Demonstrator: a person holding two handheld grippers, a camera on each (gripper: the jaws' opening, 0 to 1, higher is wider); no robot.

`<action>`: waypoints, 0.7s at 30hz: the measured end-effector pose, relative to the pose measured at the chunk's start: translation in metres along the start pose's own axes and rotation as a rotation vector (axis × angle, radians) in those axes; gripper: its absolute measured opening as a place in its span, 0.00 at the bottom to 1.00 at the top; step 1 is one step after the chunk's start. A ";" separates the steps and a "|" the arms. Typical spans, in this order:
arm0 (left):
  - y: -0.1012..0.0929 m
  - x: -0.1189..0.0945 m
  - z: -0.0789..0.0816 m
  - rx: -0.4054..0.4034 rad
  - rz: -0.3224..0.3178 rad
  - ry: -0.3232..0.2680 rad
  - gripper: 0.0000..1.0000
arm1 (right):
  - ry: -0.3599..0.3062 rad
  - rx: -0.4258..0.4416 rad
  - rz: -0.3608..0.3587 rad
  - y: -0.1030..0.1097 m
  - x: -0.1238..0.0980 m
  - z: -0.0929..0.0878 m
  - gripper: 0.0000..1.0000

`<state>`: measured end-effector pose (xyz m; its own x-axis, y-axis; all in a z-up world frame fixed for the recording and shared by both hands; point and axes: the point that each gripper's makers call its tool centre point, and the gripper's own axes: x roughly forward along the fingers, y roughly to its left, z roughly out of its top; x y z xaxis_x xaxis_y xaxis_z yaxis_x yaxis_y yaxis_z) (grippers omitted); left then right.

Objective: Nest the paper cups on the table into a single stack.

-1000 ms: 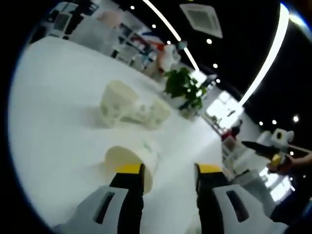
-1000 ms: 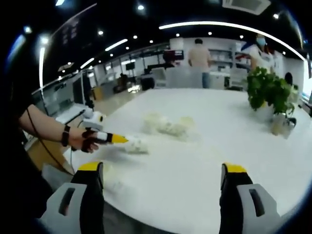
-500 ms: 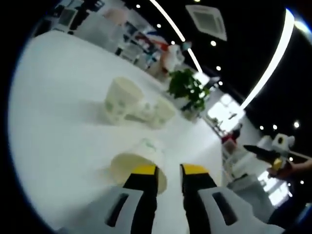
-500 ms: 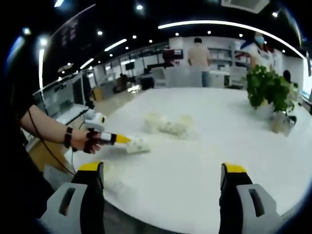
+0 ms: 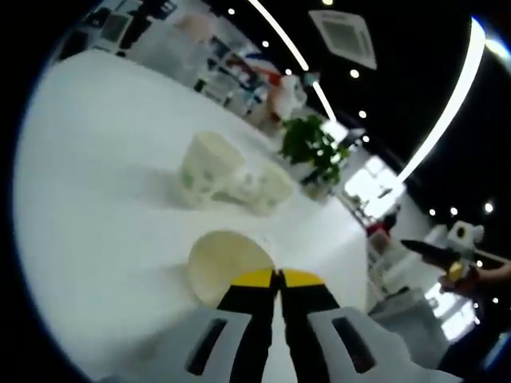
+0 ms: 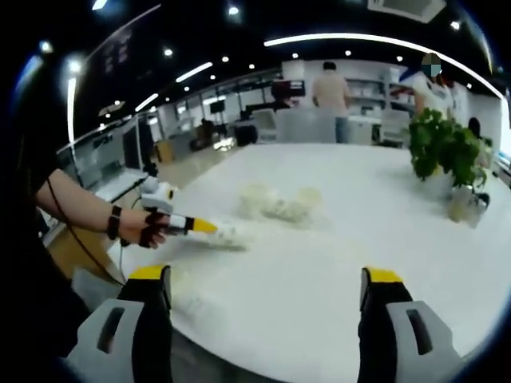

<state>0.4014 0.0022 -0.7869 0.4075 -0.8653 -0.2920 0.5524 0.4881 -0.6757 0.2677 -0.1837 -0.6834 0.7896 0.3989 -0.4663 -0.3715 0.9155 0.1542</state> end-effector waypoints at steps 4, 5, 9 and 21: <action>-0.005 -0.003 0.003 0.018 0.000 0.006 0.00 | -0.006 -0.006 0.012 0.002 0.002 0.000 0.96; -0.006 -0.004 0.004 0.019 -0.001 0.009 0.00 | -0.008 -0.007 0.015 0.003 0.003 0.001 0.96; -0.015 -0.009 0.006 0.050 -0.009 0.037 0.00 | -0.027 -0.011 0.028 0.003 0.006 0.006 0.96; -0.054 -0.027 0.021 0.218 -0.061 0.153 0.00 | -0.050 -0.042 0.044 0.002 0.008 0.007 0.96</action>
<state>0.3757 0.0016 -0.7281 0.2637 -0.8928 -0.3653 0.7227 0.4337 -0.5382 0.2767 -0.1789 -0.6809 0.7952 0.4413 -0.4159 -0.4252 0.8947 0.1365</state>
